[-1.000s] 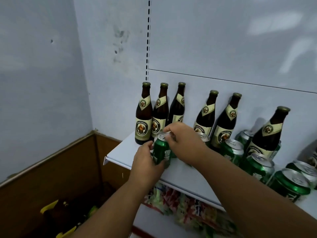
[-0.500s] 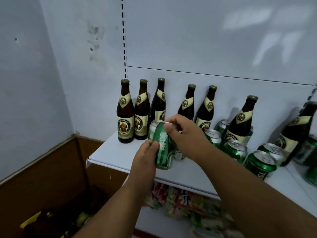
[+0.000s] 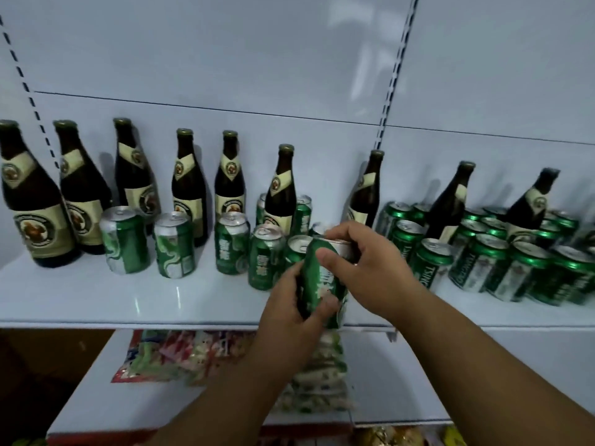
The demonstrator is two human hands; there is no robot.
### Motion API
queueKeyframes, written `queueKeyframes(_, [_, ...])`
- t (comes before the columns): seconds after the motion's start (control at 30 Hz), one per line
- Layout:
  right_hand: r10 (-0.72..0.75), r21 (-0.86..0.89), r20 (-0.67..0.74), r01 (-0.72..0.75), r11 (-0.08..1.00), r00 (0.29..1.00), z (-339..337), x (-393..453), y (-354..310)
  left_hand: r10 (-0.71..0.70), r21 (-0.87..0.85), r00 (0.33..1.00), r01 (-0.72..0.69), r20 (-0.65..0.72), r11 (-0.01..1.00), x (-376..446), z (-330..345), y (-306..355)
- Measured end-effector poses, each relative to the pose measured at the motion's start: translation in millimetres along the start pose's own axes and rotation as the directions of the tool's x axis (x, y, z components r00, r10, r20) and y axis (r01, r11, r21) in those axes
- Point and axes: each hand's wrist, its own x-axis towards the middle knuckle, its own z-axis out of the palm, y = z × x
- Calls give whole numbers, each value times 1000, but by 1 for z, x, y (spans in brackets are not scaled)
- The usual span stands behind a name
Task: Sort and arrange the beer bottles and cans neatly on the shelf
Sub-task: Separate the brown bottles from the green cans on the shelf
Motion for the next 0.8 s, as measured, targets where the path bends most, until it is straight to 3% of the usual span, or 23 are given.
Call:
queueKeyframes(0.1, [8,-34,-50,-9,999,999,-25,0,36,-3,67,997,-3,80,998,8,43,1])
queueKeyframes(0.23, [-69,-148,-71,58,987,995,-30,14,79,11,322,1000,-3,-25,947,34,82,-7])
queueKeyframes(0.37, [-116,-171,-37,108,979,992,-23,36,101,-64,603,984,153,-166,783,54,100,-13])
queueKeyframes(0.47, [-128,-126,14,128,984,992,-17,47,110,-132,724,972,234,-195,650,61,105,-10])
queueKeyframes(0.57, [-115,-85,34,117,989,993,-17,51,117,-173,635,960,276,-220,722,63,106,-16])
queueKeyframes(0.67, [-117,-157,62,126,979,991,-20,53,119,-114,487,962,226,-249,843,53,104,-17])
queueKeyframes(0.8, [-326,-304,13,314,900,945,-15,47,106,-28,365,900,205,-435,908,29,88,-17])
